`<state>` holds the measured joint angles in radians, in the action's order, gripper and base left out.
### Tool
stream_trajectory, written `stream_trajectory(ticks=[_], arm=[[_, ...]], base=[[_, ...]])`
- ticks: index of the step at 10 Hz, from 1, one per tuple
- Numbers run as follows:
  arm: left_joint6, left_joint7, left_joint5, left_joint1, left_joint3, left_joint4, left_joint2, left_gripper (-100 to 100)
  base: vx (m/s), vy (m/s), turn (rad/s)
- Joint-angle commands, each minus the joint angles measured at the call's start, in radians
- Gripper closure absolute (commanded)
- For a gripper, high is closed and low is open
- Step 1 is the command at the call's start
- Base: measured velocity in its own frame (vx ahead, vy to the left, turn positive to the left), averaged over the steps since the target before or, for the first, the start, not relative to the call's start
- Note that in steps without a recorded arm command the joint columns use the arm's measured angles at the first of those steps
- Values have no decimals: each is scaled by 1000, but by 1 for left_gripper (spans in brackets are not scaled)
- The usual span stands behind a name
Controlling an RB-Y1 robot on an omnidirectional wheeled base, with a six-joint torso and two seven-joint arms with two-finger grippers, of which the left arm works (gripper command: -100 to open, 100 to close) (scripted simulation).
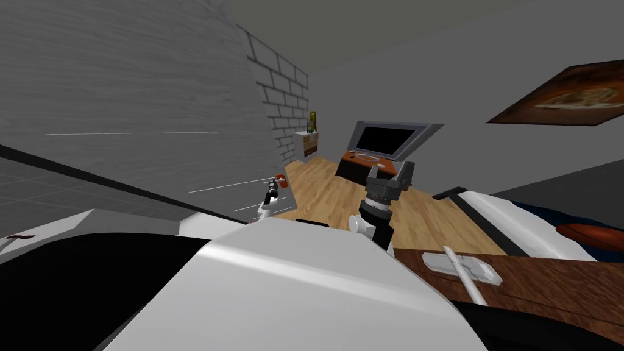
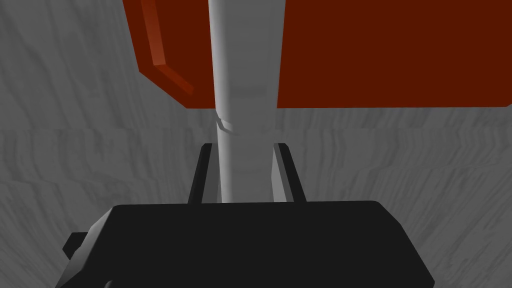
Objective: Push the door open
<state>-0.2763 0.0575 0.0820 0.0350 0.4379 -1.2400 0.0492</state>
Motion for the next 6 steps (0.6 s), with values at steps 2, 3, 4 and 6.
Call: stream_trajectory(ticks=[2, 3, 4, 6], arm=[[4, 10, 3, 5, 32, -9, -12, 100], [5, 8, 2, -1, 27, -7, -12, 100], [5, 12, 6, -4, 51, -15, -2, 100], [6, 16, 9, -8, 73, -21, 2, 100]], base=[[200, -42, 71], [86, -8, 38], [147, 3, 35], [218, -27, 46]])
